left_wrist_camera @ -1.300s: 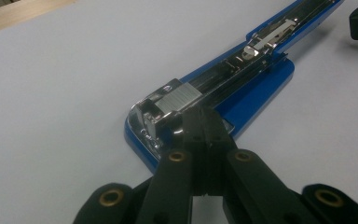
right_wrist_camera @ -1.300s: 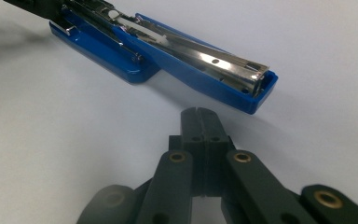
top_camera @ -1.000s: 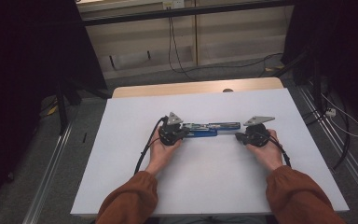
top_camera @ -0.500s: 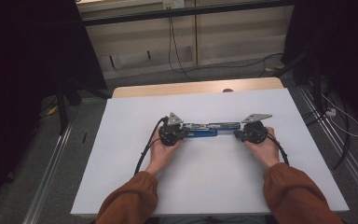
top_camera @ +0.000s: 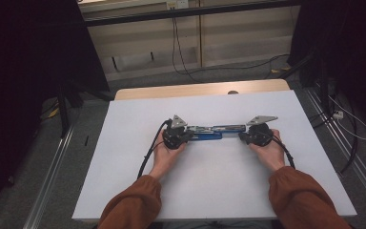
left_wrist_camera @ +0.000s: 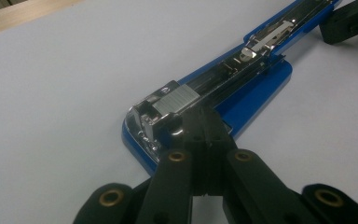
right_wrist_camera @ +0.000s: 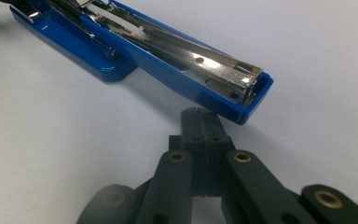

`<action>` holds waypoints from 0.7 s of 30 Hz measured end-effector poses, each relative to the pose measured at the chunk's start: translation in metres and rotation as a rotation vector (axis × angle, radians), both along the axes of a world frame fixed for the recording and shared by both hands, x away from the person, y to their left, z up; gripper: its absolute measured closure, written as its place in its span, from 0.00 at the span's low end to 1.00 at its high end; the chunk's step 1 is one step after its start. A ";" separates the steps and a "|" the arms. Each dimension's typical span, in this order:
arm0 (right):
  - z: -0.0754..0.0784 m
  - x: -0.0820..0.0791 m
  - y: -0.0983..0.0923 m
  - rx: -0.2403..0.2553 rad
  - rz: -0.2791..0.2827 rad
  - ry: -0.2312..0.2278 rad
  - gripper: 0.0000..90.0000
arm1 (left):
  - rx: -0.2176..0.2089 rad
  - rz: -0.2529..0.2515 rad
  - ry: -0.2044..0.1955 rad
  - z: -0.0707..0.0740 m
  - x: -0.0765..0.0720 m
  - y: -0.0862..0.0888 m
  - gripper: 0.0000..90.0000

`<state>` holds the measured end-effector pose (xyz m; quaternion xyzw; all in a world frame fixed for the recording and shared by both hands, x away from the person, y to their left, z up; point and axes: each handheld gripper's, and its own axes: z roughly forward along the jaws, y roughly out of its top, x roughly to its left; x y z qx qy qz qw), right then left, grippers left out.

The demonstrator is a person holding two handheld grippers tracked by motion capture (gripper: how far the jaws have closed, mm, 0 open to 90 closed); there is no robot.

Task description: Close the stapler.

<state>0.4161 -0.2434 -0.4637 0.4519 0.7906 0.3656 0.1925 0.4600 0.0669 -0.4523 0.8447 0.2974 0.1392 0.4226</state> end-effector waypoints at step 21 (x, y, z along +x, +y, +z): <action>0.000 0.000 0.001 0.017 0.016 -0.012 1.00 | 0.022 0.011 -0.021 0.000 -0.001 -0.001 1.00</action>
